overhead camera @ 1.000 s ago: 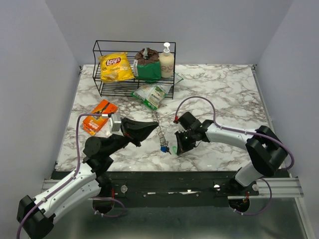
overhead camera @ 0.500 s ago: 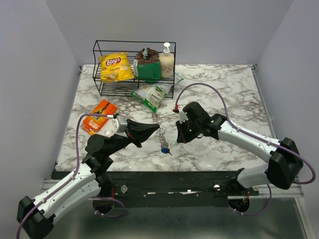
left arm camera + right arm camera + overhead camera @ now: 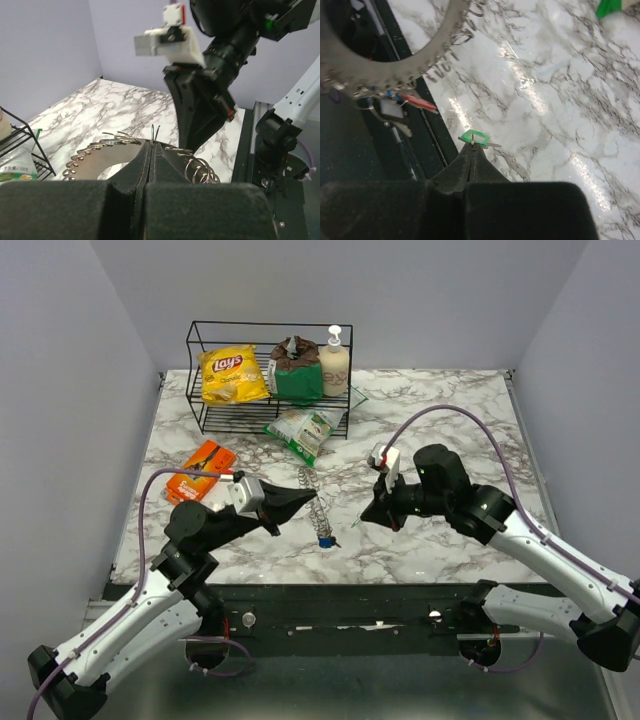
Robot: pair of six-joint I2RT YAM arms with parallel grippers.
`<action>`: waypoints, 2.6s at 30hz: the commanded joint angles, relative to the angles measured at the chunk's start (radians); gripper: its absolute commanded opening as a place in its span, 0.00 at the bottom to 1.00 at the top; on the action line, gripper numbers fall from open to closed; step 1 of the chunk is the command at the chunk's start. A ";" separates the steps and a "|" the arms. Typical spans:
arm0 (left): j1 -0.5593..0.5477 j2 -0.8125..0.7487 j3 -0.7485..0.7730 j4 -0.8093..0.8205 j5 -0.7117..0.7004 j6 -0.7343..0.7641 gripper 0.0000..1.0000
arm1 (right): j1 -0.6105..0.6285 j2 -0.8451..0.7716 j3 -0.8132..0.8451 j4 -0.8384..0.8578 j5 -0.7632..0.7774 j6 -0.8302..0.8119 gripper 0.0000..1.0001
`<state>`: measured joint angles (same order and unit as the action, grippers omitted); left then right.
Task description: Put the keys on the keyring
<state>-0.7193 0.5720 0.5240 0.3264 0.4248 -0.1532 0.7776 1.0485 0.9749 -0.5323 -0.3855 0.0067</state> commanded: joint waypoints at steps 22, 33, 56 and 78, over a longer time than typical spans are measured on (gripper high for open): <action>0.006 0.017 0.050 -0.110 0.184 0.133 0.00 | -0.001 0.002 0.169 -0.009 -0.346 -0.122 0.01; 0.006 0.055 0.059 -0.138 0.206 0.179 0.00 | -0.001 0.123 0.306 -0.095 -0.492 -0.178 0.01; 0.006 0.114 0.070 -0.095 0.253 0.121 0.00 | -0.001 0.199 0.338 -0.087 -0.497 -0.172 0.01; 0.004 0.127 0.077 -0.070 0.279 0.096 0.00 | -0.001 0.223 0.317 -0.054 -0.463 -0.146 0.01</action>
<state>-0.7193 0.7052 0.5575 0.1860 0.6701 -0.0429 0.7776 1.2606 1.2854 -0.6041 -0.8551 -0.1505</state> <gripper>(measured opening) 0.010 0.012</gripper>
